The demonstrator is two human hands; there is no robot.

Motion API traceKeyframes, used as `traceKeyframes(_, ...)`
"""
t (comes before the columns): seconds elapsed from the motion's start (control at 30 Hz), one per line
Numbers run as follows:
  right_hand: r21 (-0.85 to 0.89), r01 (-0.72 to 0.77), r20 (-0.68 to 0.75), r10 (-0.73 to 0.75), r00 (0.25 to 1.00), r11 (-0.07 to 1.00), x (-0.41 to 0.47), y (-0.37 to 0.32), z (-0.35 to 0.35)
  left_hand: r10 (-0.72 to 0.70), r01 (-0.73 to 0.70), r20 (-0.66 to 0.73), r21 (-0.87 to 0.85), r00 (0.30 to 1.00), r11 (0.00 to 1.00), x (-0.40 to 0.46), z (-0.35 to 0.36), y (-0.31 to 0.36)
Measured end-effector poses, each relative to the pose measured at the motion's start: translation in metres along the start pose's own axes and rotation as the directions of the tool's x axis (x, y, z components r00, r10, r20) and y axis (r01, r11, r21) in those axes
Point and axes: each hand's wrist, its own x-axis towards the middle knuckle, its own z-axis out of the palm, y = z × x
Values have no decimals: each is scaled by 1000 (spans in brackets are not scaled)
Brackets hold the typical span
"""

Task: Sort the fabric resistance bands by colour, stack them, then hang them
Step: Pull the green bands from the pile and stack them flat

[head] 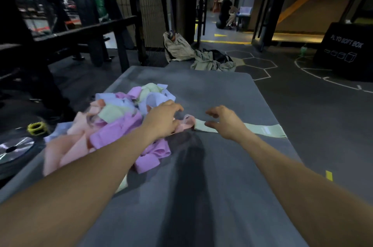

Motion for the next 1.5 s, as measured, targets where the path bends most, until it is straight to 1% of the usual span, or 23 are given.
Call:
traceKeyframes(0.1,24,70,17,-71,997,997,-11,-42,14,-47,47,-46,-10,998,999,-38,-20,-26)
traceKeyframes(0.17,58,89,17,-90,996,994,-19,-70,26,-69,67,-80,-32,994,997,-64,-33,-45)
traceKeyframes(0.27,56,108,43,-110,993,993,-27,-108,49,-146,143,-106,-39,984,989,-103,-49,-71)
traceKeyframes(0.37,138,77,117,-93,989,987,-41,-140,72,-240,227,-119,-111,963,967,-141,-53,-93)
traceKeyframes(0.4,144,62,147,-84,986,988,-46,-147,81,-265,252,-111,-118,958,960,-153,-52,-100)
traceKeyframes(0.43,114,52,173,-71,982,992,-50,-154,89,-283,272,-94,-116,954,955,-163,-50,-105)
traceKeyframes(0.5,54,13,214,-25,976,998,-58,-163,106,-304,293,-69,-136,950,946,-180,-45,-111)
traceKeyframes(0.57,68,-44,249,25,968,997,-65,-169,119,-313,298,-74,-164,947,940,-190,-40,-113)
traceKeyframes(0.67,62,-55,265,37,964,997,-69,-175,124,-287,276,-55,-155,956,949,-196,-37,-111)
traceKeyframes(0.77,137,-35,184,9,983,990,-65,-184,110,-253,241,-56,-163,966,957,-194,-43,-106)
traceKeyframes(0.87,202,70,115,-94,989,977,-59,-194,91,-258,240,-50,-238,965,941,-187,-54,-103)
traceKeyframes(0.93,251,117,71,-139,988,961,-57,-203,77,-243,216,-88,-239,966,947,-179,-63,-96)
traceKeyframes(1.0,310,157,40,-178,983,938,-55,-211,63,-265,234,-120,-220,957,947,-173,-75,-86)
traceKeyframes(1.03,341,184,18,-202,979,922,-55,-215,55,-270,233,-135,-241,953,942,-169,-80,-83)
traceKeyframes(1.13,391,258,-52,-258,965,884,-55,-223,34,-303,218,-166,-393,939,893,-163,-92,-80)
traceKeyframes(1.2,414,277,-93,-262,961,867,-54,-225,22,-340,209,-190,-496,921,843,-160,-101,-76)
traceKeyframes(1.27,470,283,-105,-266,958,836,-54,-224,11,-371,159,-247,-601,895,784,-157,-109,-67)
traceKeyframes(1.33,540,285,-100,-276,956,792,-57,-222,1,-383,114,-281,-659,880,744,-155,-116,-59)
traceKeyframes(1.4,588,292,-99,-291,952,754,-62,-219,-10,-357,89,-273,-672,893,736,-155,-120,-53)
traceKeyframes(1.5,639,275,-81,-292,953,719,-70,-213,-23,-334,117,-219,-651,917,750,-148,-120,-49)
